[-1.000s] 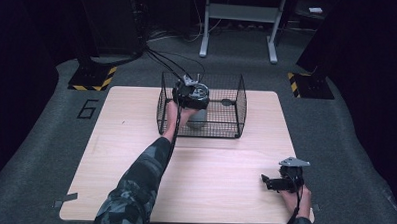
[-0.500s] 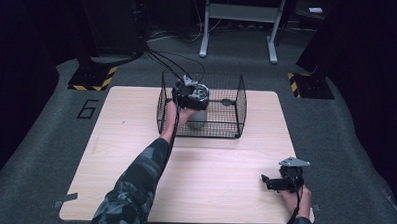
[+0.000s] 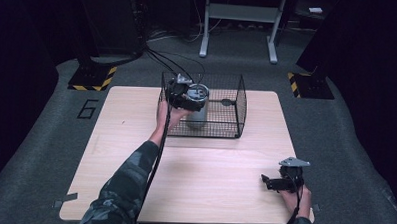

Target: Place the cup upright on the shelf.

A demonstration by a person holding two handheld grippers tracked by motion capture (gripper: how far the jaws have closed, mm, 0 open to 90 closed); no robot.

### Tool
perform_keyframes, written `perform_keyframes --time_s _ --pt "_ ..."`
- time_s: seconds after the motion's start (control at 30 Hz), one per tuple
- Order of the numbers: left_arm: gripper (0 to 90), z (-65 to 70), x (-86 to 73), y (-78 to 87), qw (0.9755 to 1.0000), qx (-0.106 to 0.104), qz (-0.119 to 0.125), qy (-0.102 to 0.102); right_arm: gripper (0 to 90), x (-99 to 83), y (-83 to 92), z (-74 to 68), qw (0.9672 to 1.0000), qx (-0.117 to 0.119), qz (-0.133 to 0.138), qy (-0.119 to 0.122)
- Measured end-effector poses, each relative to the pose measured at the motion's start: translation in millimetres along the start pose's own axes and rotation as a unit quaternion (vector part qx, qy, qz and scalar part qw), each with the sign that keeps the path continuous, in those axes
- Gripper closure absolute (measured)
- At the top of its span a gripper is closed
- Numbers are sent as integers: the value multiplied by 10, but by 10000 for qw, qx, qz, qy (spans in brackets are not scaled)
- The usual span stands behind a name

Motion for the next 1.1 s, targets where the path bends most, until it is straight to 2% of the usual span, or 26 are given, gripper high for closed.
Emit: perform_keyframes --time_s 0.07,0.27,0.37,0.43,0.5,0.57,0.63,0.67,0.8,0.87,0.93,1.03,1.1 --pt "1 12 -7 39 10000 -47 1 -40 7 0 0 0 10000 1 1 2" --pt "1 127 -69 381 9995 -164 46 -265 7 0 0 0 10000 1 1 -1" --pt "1 140 -83 462 9993 -203 67 -296 7 0 0 0 10000 -1 0 -2" --pt "1 157 -124 610 9993 -194 131 -281 7 -1 0 0 10000 -1 0 -2" --pt "1 158 -139 643 9993 -186 151 -281 7 -1 1 -1 10000 -3 -2 -7" --pt "1 151 -233 775 9992 -156 64 -375 7 0 0 0 10000 -1 -2 -5" --pt "1 147 -273 816 9990 -141 60 -415 7 -1 1 -1 10000 -4 -3 -7" --pt "1 141 -363 903 9990 -99 59 -438 7 -1 1 -1 10000 -3 -1 -6" --pt "2 110 -575 1061 9988 62 54 -480 7 -1 1 0 10000 -2 -1 -5" --pt "2 91 -679 1125 9988 121 -3 -475 7 -1 1 -1 10000 -3 -1 -6" --pt "2 87 -719 1146 9989 138 4 -454 7 -1 1 0 10000 -4 -3 -6" --pt "2 56 -964 1253 9991 231 -62 -363 7 -1 1 -1 10000 -5 -2 -11" --pt "2 50 -1012 1265 9990 261 -63 -360 7 -1 1 -1 10000 -4 -2 -8"
Point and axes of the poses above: each handheld gripper's, and its own axes: y roughly backward along the jaws, x roughly out of its top, z roughly to its right, the point moved 4 cm from there along -y, roughly forward along the jaws, and after that the axes turned 3 degrees about -y, right-handed, at the moved point
